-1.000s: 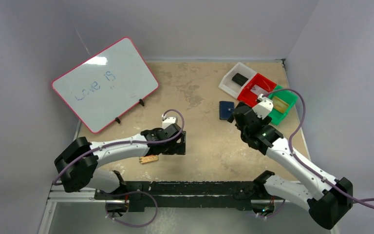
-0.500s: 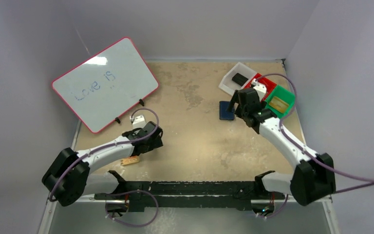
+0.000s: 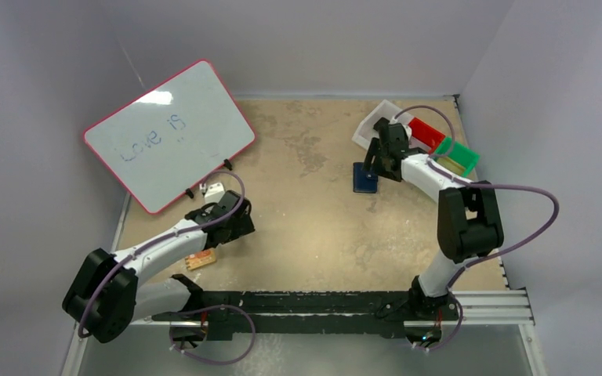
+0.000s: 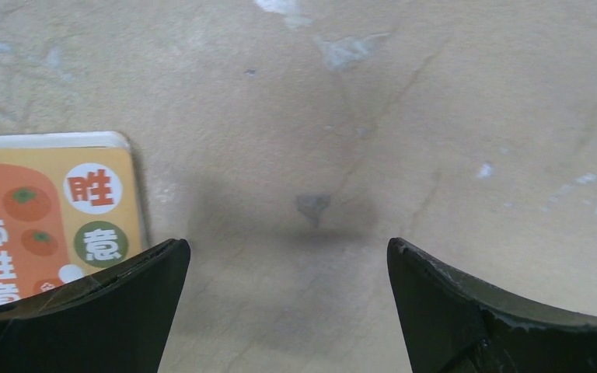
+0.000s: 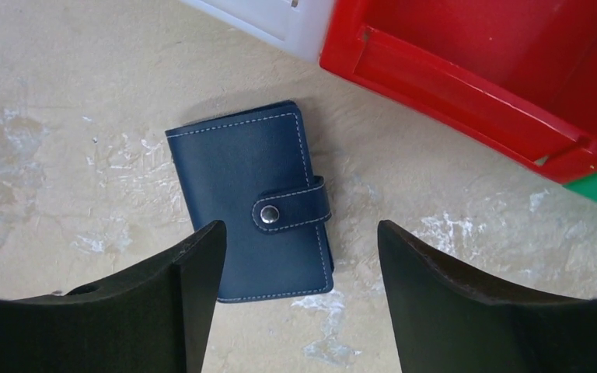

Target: Take the credit cards out of the card holder

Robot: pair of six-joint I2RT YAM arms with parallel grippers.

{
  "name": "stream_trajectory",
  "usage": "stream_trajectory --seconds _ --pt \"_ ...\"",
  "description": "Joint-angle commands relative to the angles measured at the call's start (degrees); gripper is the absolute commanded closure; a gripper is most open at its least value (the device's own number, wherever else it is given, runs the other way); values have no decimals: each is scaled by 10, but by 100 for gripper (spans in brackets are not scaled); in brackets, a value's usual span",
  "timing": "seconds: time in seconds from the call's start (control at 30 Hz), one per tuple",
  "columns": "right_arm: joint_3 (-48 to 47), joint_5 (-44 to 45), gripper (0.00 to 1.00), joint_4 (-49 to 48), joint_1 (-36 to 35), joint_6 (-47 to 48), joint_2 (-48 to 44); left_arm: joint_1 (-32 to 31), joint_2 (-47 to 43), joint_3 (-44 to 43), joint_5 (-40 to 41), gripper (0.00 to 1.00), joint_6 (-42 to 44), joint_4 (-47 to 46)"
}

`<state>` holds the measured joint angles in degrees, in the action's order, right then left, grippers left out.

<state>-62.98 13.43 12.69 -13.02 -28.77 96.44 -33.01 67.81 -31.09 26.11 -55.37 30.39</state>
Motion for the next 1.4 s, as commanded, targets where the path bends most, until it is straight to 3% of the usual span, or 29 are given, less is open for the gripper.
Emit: stream_trajectory --seconds 0.0,0.33,0.6,0.77,0.93,1.1,1.27,1.37 --pt "-34 -37 28 -25 9 33 19 2 -43 -43 -53 0 54 -50" --pt "-3 -100 52 -65 8 65 52 2 -34 -102 -67 0 85 -55" --pt "89 -158 82 -109 6 74 12 2 -35 -104 -76 0 86 -67" --pt "146 -199 88 -123 -13 61 -37 2 -35 -111 -82 0 89 -66" --pt "175 -209 87 -116 -90 45 -92 1 -34 -120 -99 0 95 -75" --pt "209 -263 84 -132 -109 53 -150 1 -30 -131 -114 0 103 -79" --pt "180 -207 64 -58 -110 76 -191 1 -28 -134 -125 0 109 -84" --pt "130 -112 50 -9 -109 64 -187 1 -17 -135 -145 0 113 -102"
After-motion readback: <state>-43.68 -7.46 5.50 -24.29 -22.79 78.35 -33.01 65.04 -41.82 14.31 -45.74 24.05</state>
